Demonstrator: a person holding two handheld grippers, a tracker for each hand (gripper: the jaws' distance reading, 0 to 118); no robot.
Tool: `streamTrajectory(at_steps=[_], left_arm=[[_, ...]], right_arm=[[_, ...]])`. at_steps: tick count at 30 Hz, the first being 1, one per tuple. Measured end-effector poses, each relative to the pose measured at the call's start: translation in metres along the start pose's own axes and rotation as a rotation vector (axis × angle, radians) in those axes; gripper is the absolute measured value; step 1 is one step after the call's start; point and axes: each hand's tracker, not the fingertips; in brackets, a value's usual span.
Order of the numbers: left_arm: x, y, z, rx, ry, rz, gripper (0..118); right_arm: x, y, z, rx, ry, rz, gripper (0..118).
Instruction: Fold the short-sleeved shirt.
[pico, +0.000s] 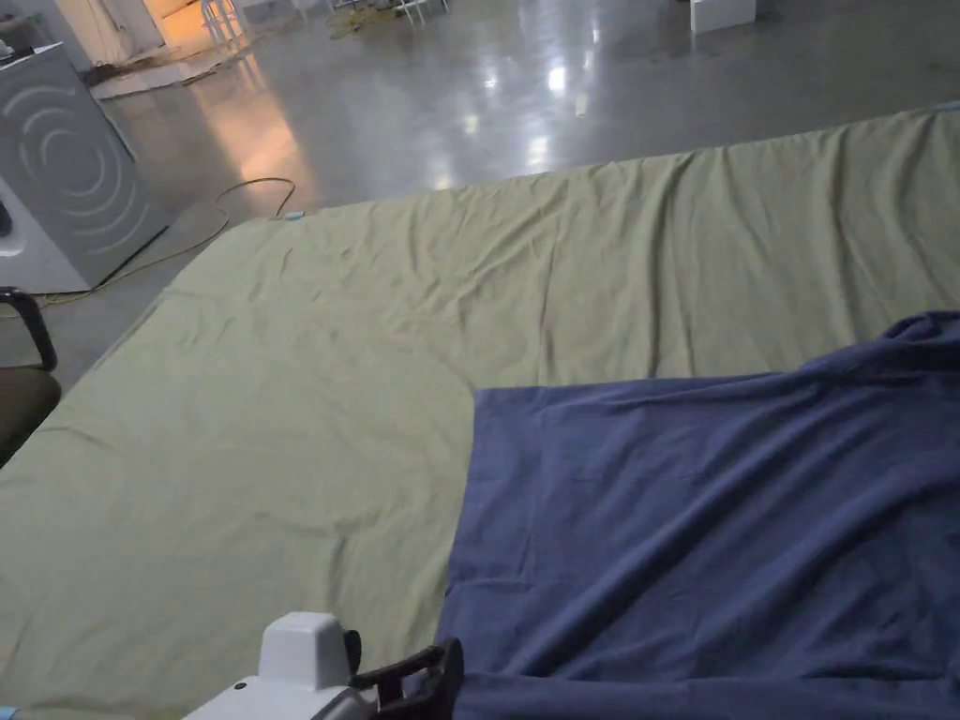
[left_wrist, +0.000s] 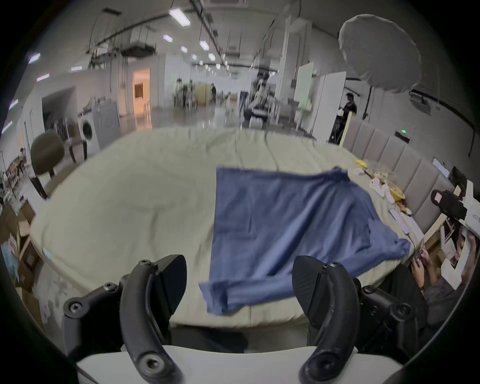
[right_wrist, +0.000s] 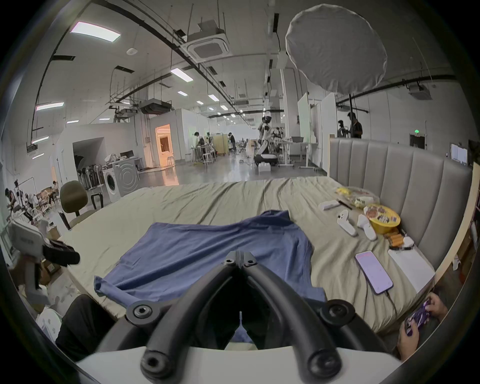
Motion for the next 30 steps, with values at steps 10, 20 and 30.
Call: streamTrajectory(at_steps=[10, 20, 30], left_arm=[[-0.029, -0.031, -0.083, -0.249, -0.017, 0.038, 63], [-0.017, -0.028, -0.109, -0.361, -0.033, -0.055, 12], [-0.017, -0.029, -0.109, -0.37, -0.027, -0.039, 12]], right_arm=[[0.021, -0.016, 0.003, -0.054, -0.035, -0.069, 0], [0.06, -0.039, 0.01, -0.207, -0.286, -0.113, 0], [0.114, -0.095, -0.029, -0.471, -0.191, -0.231, 87]])
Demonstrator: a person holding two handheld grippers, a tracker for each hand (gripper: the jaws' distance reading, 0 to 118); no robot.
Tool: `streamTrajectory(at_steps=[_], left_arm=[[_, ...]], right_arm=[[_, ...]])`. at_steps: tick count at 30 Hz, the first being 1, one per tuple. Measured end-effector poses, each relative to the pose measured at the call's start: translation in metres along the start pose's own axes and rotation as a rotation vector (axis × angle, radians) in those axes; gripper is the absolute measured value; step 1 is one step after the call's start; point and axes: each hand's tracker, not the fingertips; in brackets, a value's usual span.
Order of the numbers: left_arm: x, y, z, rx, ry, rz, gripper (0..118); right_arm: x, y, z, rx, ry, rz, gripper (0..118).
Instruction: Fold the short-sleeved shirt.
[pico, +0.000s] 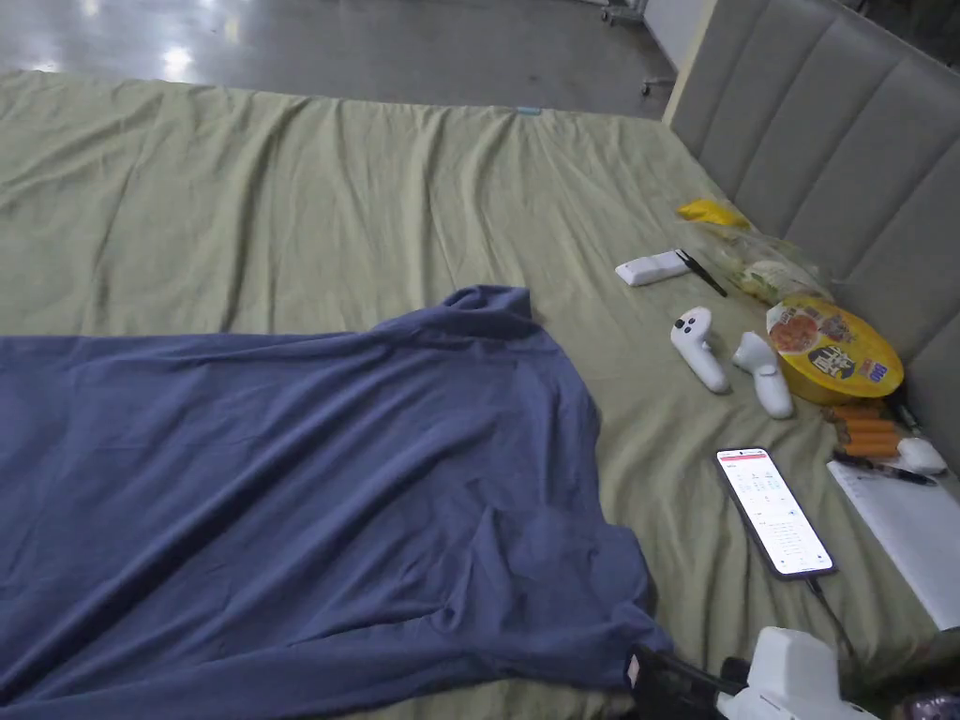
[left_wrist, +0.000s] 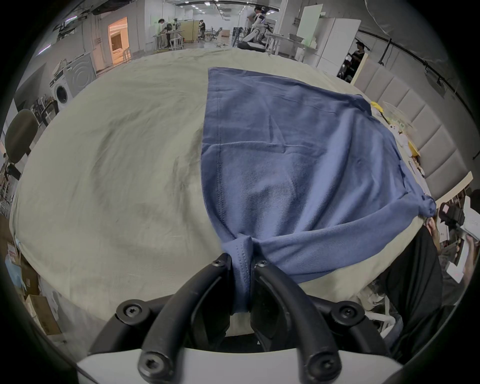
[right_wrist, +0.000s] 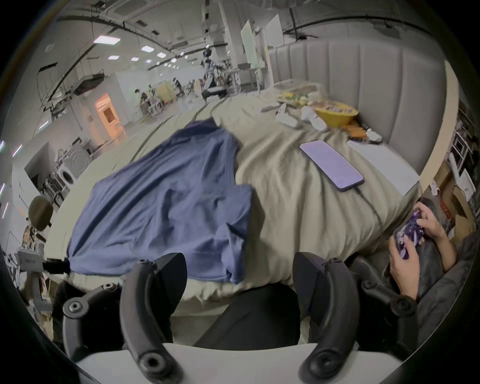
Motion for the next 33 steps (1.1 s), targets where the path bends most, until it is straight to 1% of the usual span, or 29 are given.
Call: streamTrajectory(at_steps=[1, 2, 3, 4, 5, 6, 7, 8, 11, 12, 13, 14, 15, 17, 19, 22, 25, 27, 28, 29, 30, 31, 32, 33], left_arm=[[0.0, 0.0, 0.0, -0.002, -0.001, 0.002, 12], [0.008, 0.002, 0.005, -0.003, -0.001, 0.004, 12], [0.01, 0.002, 0.006, -0.005, -0.001, 0.004, 12], [0.012, 0.001, 0.007, -0.004, 0.001, 0.002, 12], [0.013, 0.0, 0.008, -0.002, 0.002, 0.001, 12], [0.015, 0.001, 0.01, 0.0, 0.004, 0.0, 12], [0.017, 0.0, 0.011, 0.003, 0.007, 0.0, 12], [0.018, -0.001, 0.012, 0.008, 0.01, 0.0, 12], [0.016, -0.003, 0.02, 0.033, 0.002, -0.008, 12], [0.016, -0.004, 0.03, 0.115, -0.025, -0.029, 12], [0.014, -0.005, 0.039, 0.191, -0.048, -0.015, 11], [0.009, -0.001, 0.045, 0.237, -0.055, 0.002, 11], [0.007, 0.008, 0.053, 0.277, -0.037, 0.032, 11], [0.004, 0.035, 0.063, 0.337, -0.086, 0.08, 11], [-0.002, 0.068, 0.062, 0.356, -0.086, 0.108, 11], [-0.008, 0.115, 0.042, 0.363, -0.067, 0.106, 11], [-0.016, 0.154, 0.01, 0.311, -0.03, 0.141, 11], [-0.021, 0.173, -0.016, 0.239, -0.012, 0.18, 11], [-0.022, 0.177, -0.027, 0.235, 0.008, 0.202, 12], [-0.024, 0.181, -0.035, 0.219, 0.019, 0.218, 17], [-0.025, 0.183, -0.046, 0.179, 0.021, 0.239, 39], [-0.026, 0.183, -0.052, 0.159, 0.039, 0.254, 64], [-0.026, 0.183, -0.053, 0.161, 0.052, 0.244, 84], [-0.026, 0.18, -0.05, 0.173, 0.078, 0.228, 93]], right_arm=[[-0.004, -0.002, -0.01, -0.015, -0.01, 0.031, 84], [-0.006, -0.002, -0.018, -0.034, -0.016, 0.053, 75], [-0.007, -0.001, -0.028, -0.054, -0.019, 0.062, 54], [-0.007, 0.0, -0.036, -0.066, -0.008, 0.061, 54], [-0.007, 0.0, -0.041, -0.049, 0.0, 0.059, 45], [-0.007, 0.001, -0.046, -0.046, 0.026, 0.047, 13], [-0.007, 0.003, -0.048, -0.063, 0.031, 0.038, 6], [-0.007, 0.005, -0.047, -0.073, 0.041, 0.035, 6], [-0.008, 0.008, -0.032, -0.031, 0.038, 0.041, 6], [-0.006, 0.012, -0.027, -0.008, 0.044, 0.029, 6], [-0.006, 0.016, -0.02, 0.043, 0.064, 0.004, 6], [-0.006, 0.024, -0.016, 0.071, 0.09, -0.004, 6], [-0.006, 0.039, -0.014, 0.104, 0.102, -0.001, 6], [-0.012, 0.069, -0.02, 0.122, 0.099, 0.018, 6], [-0.019, 0.1, -0.039, 0.131, 0.096, 0.03, 6], [-0.032, 0.14, -0.079, 0.133, 0.09, 0.043, 6], [-0.045, 0.171, -0.122, 0.107, 0.067, 0.075, 6], [-0.053, 0.184, -0.151, 0.072, 0.058, 0.084, 6], [-0.057, 0.189, -0.164, 0.05, 0.049, 0.094, 6], [-0.064, 0.189, -0.169, 0.035, 0.038, 0.102, 12], [-0.067, 0.19, -0.179, 0.012, 0.019, 0.111, 39], [-0.068, 0.19, -0.189, -0.027, -0.001, 0.119, 70], [-0.069, 0.19, -0.194, -0.065, -0.026, 0.117, 84], [-0.067, 0.191, -0.195, -0.093, -0.038, 0.12, 82]])
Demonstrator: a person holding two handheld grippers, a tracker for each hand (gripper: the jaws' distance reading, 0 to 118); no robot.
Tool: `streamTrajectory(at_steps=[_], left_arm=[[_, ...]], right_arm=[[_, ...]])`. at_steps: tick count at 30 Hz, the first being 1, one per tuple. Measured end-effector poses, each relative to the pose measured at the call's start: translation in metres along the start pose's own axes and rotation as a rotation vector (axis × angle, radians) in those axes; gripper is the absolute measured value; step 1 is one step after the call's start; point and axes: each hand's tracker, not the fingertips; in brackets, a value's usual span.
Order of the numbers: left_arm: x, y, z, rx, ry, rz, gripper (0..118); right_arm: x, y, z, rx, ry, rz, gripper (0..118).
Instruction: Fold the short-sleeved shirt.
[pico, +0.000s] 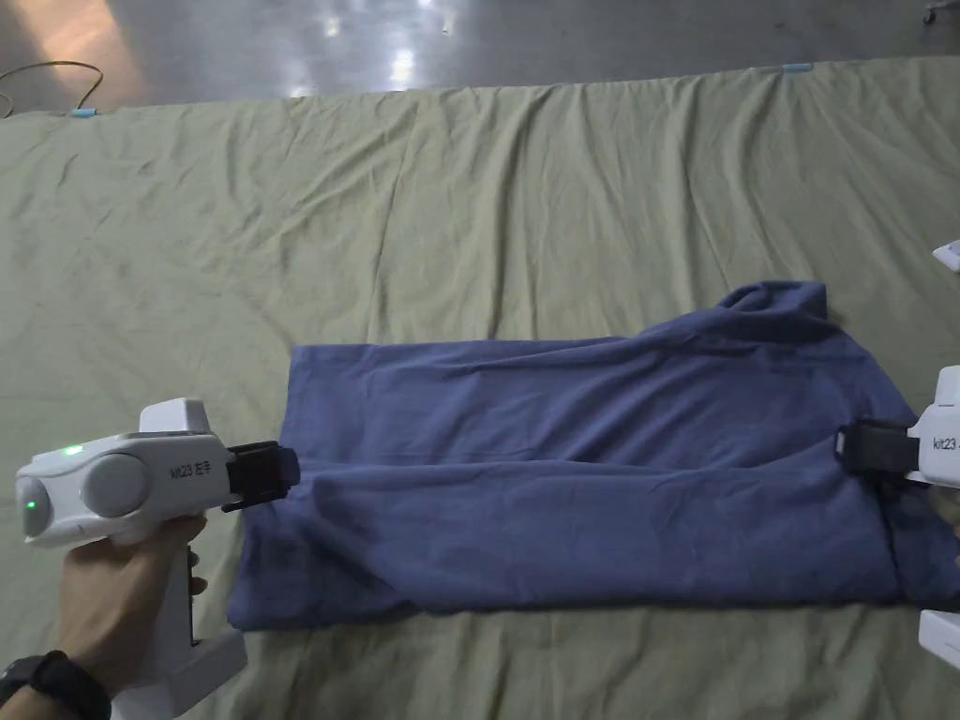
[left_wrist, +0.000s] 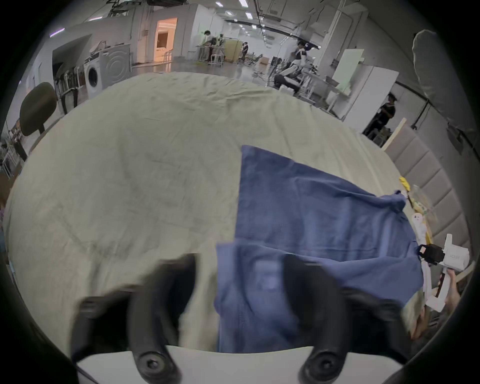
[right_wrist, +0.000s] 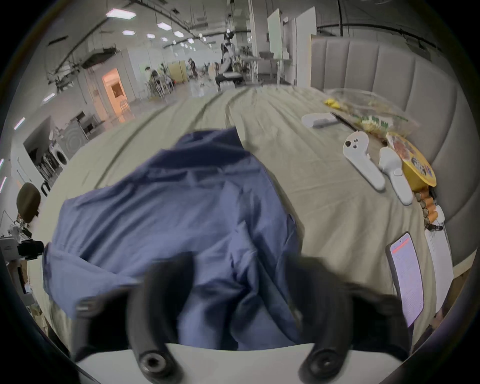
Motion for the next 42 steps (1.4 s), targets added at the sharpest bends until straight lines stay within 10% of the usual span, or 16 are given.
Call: streamTrajectory(at_steps=[10, 19, 24, 38, 42], left_arm=[[0.017, -0.011, 0.192, 0.489, -0.132, -0.108, 92], [0.06, -0.105, 0.329, 0.818, -0.12, -0.313, 81], [0.063, -0.124, 0.344, 0.786, -0.196, -0.361, 0], [0.066, -0.119, 0.317, 0.776, -0.133, -0.34, 0], [0.027, -0.109, 0.213, 0.425, -0.181, -0.056, 0]], right_arm=[[0.002, -0.021, 0.166, 0.505, 0.199, 0.092, 76], [-0.037, -0.102, 0.288, 0.792, 0.148, 0.144, 76], [-0.052, -0.123, 0.302, 0.804, 0.127, 0.214, 8], [-0.048, -0.129, 0.296, 0.751, 0.197, 0.1, 0], [-0.047, -0.133, 0.281, 0.7, 0.222, 0.086, 0]])
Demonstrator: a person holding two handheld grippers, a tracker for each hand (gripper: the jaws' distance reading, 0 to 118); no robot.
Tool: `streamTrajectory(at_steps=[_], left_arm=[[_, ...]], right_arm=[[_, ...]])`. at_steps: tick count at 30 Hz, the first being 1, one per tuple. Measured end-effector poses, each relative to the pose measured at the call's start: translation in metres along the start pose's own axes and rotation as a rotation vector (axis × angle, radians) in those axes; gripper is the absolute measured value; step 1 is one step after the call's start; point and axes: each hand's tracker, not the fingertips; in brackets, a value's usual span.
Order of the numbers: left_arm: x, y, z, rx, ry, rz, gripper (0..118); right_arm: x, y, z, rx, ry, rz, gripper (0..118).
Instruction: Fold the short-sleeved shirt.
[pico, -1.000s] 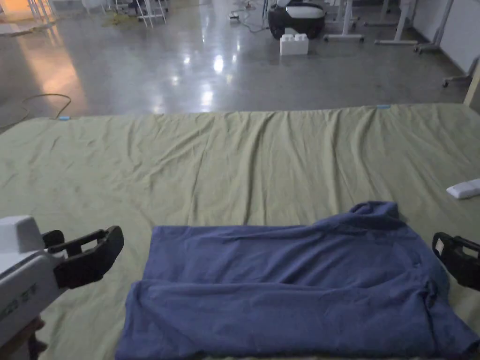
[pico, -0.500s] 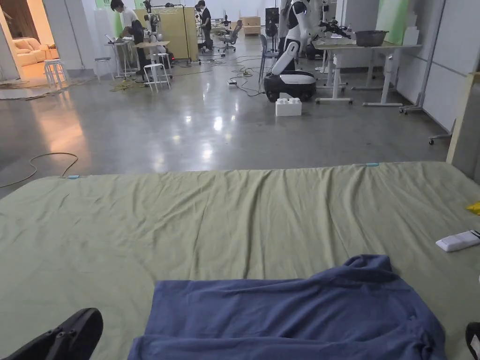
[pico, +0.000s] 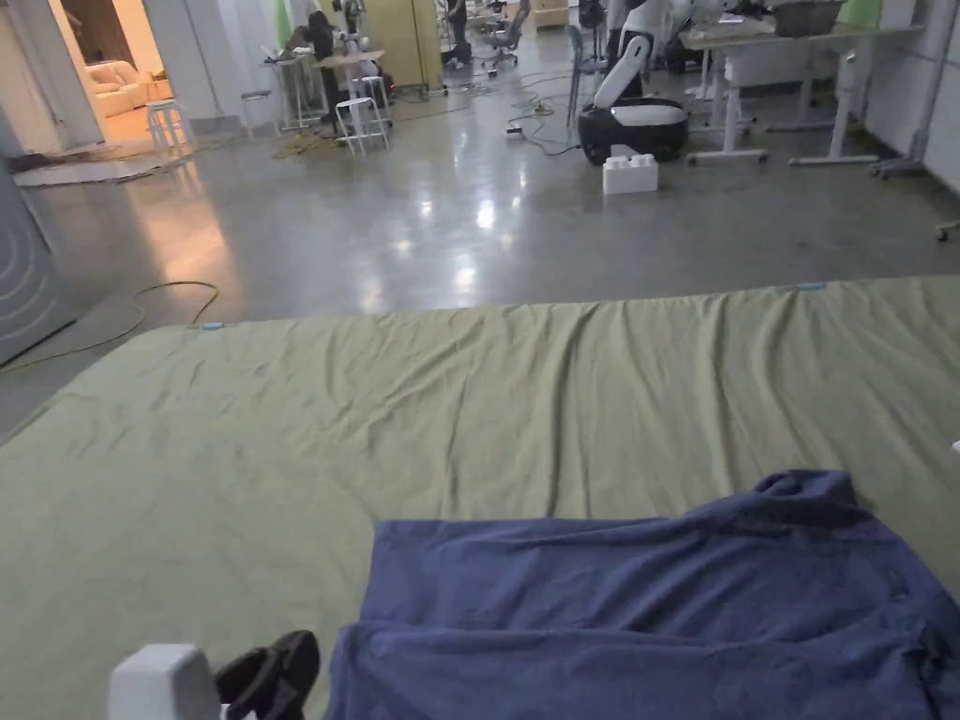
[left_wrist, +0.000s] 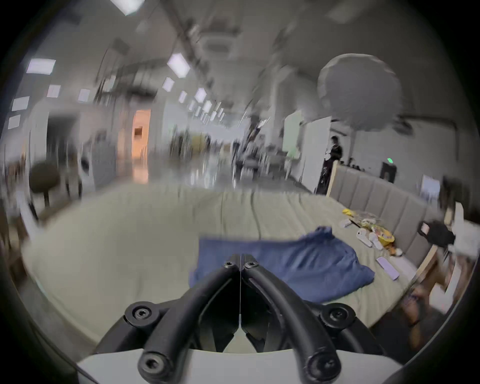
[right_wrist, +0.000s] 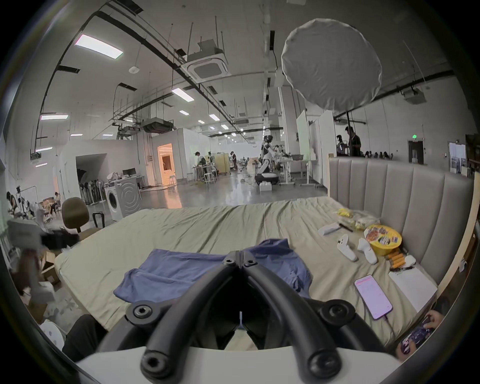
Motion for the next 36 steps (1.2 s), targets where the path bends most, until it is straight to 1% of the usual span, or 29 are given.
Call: streamTrajectory(at_steps=[1, 2, 3, 4, 5, 8, 9, 10, 11, 12, 13, 14, 15, 16, 18, 20, 23, 24, 25, 26, 27, 29, 30, 31, 32, 33, 34, 35, 36], left_arm=[[-0.015, -0.011, -0.022, -0.094, -0.007, 0.081, 8], [-0.023, -0.02, -0.038, -0.159, -0.008, 0.103, 25], [-0.03, -0.03, -0.053, -0.18, -0.017, 0.056, 60], [-0.036, -0.04, -0.069, -0.19, -0.024, 0.046, 81], [-0.041, -0.045, -0.084, -0.225, -0.016, 0.057, 86], [-0.057, -0.058, -0.124, -0.286, 0.062, 0.083, 84], [-0.063, -0.062, -0.136, -0.295, 0.091, 0.104, 81], [-0.066, -0.067, -0.144, -0.276, 0.128, 0.13, 76], [-0.068, -0.07, -0.151, -0.283, 0.144, 0.144, 66], [-0.068, -0.074, -0.16, -0.315, 0.151, 0.156, 48], [-0.065, -0.08, -0.168, -0.344, 0.151, 0.146, 39], [-0.059, -0.085, -0.173, -0.363, 0.165, 0.115, 35], [-0.051, -0.088, -0.172, -0.34, 0.209, 0.021, 27], [-0.044, -0.089, -0.172, -0.329, 0.197, -0.033, 22], [-0.038, -0.088, -0.175, -0.362, 0.193, -0.071, 15], [-0.031, -0.083, -0.178, -0.399, 0.194, -0.078, 14], [-0.023, -0.085, -0.19, -0.471, 0.206, -0.185, 12], [-0.022, -0.084, -0.194, -0.494, 0.204, -0.208, 12], [-0.022, -0.082, -0.195, -0.509, 0.194, -0.216, 12], [-0.023, -0.078, -0.196, -0.524, 0.186, -0.214, 12], [-0.024, -0.075, -0.197, -0.531, 0.18, -0.21, 12], [-0.028, -0.075, -0.197, -0.535, 0.166, -0.2, 12], [-0.03, -0.076, -0.196, -0.533, 0.159, -0.186, 12], [-0.034, -0.075, -0.197, -0.528, 0.156, -0.171, 12], [-0.035, -0.076, -0.196, -0.524, 0.156, -0.162, 12], [-0.035, -0.077, -0.196, -0.522, 0.156, -0.159, 11], [-0.034, -0.077, -0.196, -0.521, 0.156, -0.157, 11], [-0.032, -0.075, -0.196, -0.521, 0.157, -0.157, 11], [-0.032, -0.075, -0.196, -0.527, 0.154, -0.164, 11]], right_arm=[[0.001, -0.004, 0.0, -0.03, 0.013, -0.013, 0], [0.002, -0.007, 0.001, -0.04, 0.022, -0.012, 0], [0.004, -0.011, 0.003, -0.042, 0.024, -0.007, 0], [0.005, -0.015, 0.005, -0.047, 0.02, -0.005, 0], [0.007, -0.019, 0.005, -0.061, 0.017, -0.011, 0], [0.014, -0.026, 0.009, -0.088, 0.0, -0.035, 0], [0.016, -0.029, 0.011, -0.084, -0.001, -0.042, 0], [0.018, -0.028, 0.014, -0.081, -0.004, -0.051, 0], [0.02, -0.028, 0.015, -0.083, -0.005, -0.058, 0], [0.022, -0.029, 0.015, -0.091, -0.009, -0.062, 0], [0.023, -0.029, 0.014, -0.102, -0.018, -0.059, 0], [0.022, -0.029, 0.014, -0.114, -0.028, -0.051, 0], [0.023, -0.03, 0.012, -0.129, -0.04, -0.04, 0], [0.025, -0.031, 0.009, -0.144, -0.048, -0.035, 0], [0.027, -0.035, 0.001, -0.17, -0.057, -0.039, 0], [0.031, -0.041, -0.017, -0.232, -0.095, -0.047, 0], [0.045, -0.061, -0.061, -0.297, -0.158, -0.047, 3], [0.052, -0.07, -0.079, -0.321, -0.185, -0.05, 22], [0.062, -0.082, -0.103, -0.37, -0.203, -0.059, 48], [0.074, -0.094, -0.123, -0.454, -0.22, -0.084, 69], [0.081, -0.102, -0.137, -0.477, -0.232, -0.107, 74], [0.098, -0.122, -0.166, -0.514, -0.235, -0.166, 73], [0.107, -0.133, -0.181, -0.548, -0.278, -0.155, 73], [0.11, -0.142, -0.193, -0.591, -0.308, -0.125, 72], [0.11, -0.15, -0.2, -0.635, -0.28, -0.122, 68], [0.108, -0.154, -0.201, -0.659, -0.229, -0.13, 56], [0.101, -0.15, -0.197, -0.614, -0.243, -0.102, 51], [0.097, -0.144, -0.195, -0.596, -0.253, -0.052, 37], [0.096, -0.142, -0.196, -0.609, -0.222, -0.07, 15]])
